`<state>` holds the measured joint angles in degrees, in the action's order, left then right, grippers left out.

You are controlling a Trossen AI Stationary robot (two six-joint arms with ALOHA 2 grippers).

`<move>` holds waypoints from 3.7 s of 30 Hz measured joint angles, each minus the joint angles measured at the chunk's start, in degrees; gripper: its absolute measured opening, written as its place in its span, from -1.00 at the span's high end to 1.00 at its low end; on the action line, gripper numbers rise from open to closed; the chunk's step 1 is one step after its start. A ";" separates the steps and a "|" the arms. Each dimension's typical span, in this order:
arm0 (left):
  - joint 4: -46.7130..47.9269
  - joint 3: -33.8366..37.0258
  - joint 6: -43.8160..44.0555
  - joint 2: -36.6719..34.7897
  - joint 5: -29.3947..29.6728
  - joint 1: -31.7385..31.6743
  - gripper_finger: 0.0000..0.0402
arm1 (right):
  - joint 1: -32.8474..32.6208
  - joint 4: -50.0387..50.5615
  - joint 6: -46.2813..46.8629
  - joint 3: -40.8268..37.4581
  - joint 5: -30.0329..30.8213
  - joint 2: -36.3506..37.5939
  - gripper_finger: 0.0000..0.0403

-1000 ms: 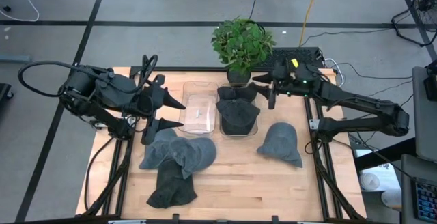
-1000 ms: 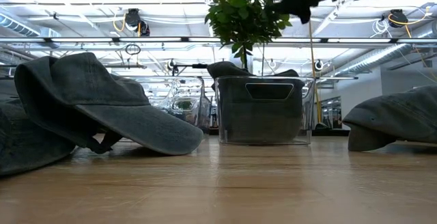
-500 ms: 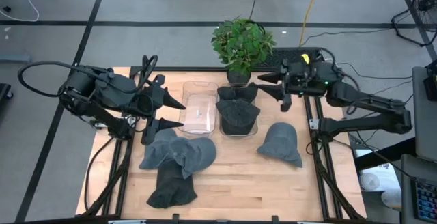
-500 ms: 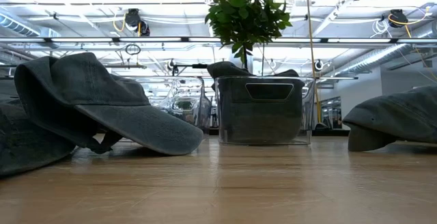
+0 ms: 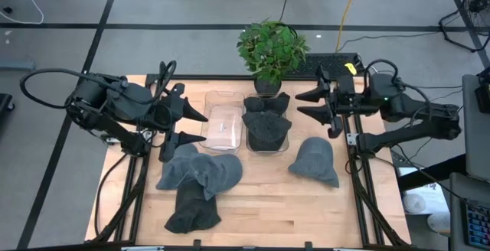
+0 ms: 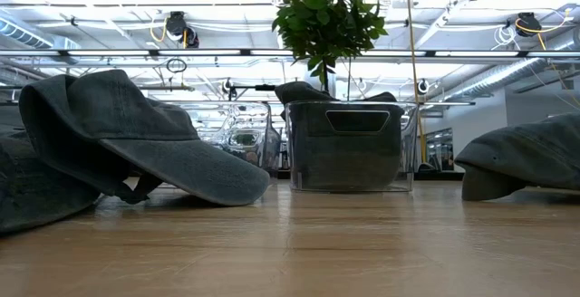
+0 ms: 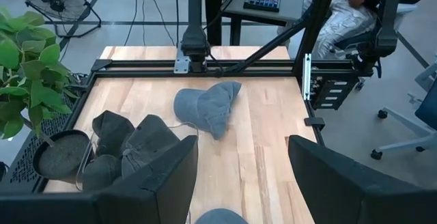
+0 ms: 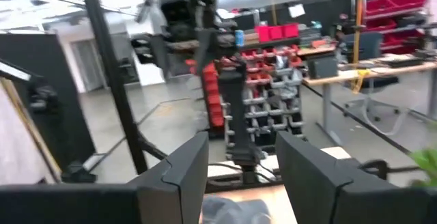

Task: Pick & Place hat
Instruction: Put the black cap into the right transparent bin

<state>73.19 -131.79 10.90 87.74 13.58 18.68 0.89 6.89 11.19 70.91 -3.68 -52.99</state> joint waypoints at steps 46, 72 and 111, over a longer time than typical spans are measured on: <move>-0.15 0.00 -0.11 0.01 0.12 0.00 -0.19 | -23.89 -16.34 -1.42 -47.66 29.48 16.91 0.21; -0.09 0.00 0.03 0.00 0.14 0.00 -0.19 | -23.85 -16.48 3.04 -64.28 35.20 33.44 0.21; -11.62 0.00 -3.04 0.01 0.09 -0.76 -0.19 | -23.85 -17.37 0.08 -66.42 39.58 47.25 0.21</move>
<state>61.57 -131.79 7.85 87.74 13.67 17.91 -22.96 -10.48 11.27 4.49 35.90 -5.74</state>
